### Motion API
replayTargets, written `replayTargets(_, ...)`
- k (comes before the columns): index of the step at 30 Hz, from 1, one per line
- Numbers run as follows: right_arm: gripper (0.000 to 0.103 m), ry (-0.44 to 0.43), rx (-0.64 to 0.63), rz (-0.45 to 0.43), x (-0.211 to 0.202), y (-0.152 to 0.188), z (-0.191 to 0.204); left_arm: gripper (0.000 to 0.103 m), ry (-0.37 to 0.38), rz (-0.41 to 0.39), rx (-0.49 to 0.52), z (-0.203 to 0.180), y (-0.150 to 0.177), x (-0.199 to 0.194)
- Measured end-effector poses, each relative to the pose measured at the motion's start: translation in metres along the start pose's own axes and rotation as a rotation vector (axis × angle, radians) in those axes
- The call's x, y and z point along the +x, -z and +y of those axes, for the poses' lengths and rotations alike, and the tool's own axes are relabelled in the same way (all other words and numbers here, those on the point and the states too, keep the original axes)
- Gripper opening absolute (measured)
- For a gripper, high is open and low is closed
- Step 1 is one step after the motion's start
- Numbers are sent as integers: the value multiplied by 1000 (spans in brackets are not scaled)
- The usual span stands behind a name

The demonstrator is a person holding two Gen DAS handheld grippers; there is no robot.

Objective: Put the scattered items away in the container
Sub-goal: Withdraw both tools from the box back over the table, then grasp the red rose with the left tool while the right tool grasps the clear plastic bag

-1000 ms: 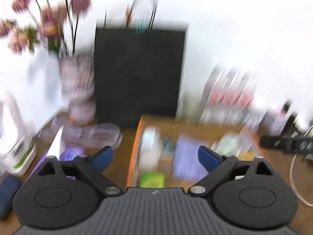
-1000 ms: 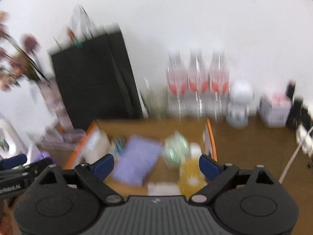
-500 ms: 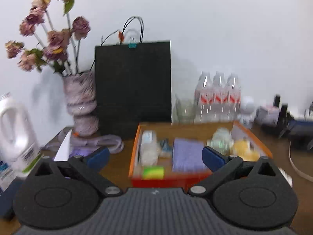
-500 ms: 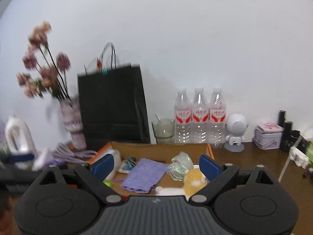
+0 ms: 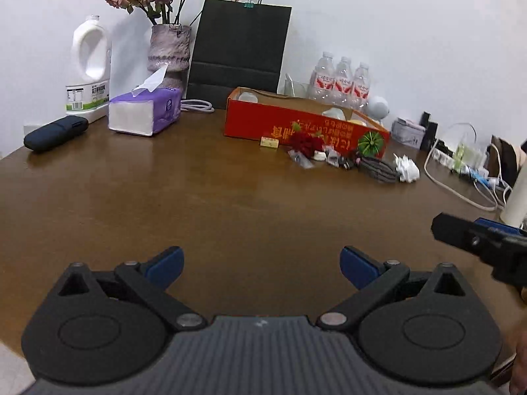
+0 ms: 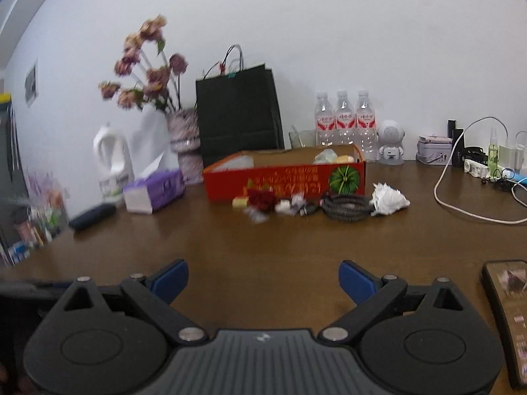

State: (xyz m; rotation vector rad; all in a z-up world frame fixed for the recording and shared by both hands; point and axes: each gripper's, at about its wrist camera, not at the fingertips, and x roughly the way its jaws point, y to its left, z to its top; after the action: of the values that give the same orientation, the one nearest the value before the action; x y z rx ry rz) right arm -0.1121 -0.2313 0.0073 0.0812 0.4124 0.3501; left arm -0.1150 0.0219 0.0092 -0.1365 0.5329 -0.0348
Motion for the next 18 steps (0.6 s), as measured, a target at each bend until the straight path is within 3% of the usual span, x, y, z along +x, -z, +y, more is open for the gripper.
replayTargets(5, 97, -4, 41, -10, 2, -11, -3, 103, -15, -32, -17, 5, -10, -3)
replayTargets(11, 85, 2, 63, 30, 16, -11, -15, 103, 0, -2, 13, 0, -15, 17)
replayTargets(16, 83, 38, 93, 44, 36, -18, -31, 102, 92, -107, 105, -15, -63, 60)
replayTargets(18, 83, 50, 109, 46, 44, -22, -38, 100, 139, -99, 149, -28, -89, 97)
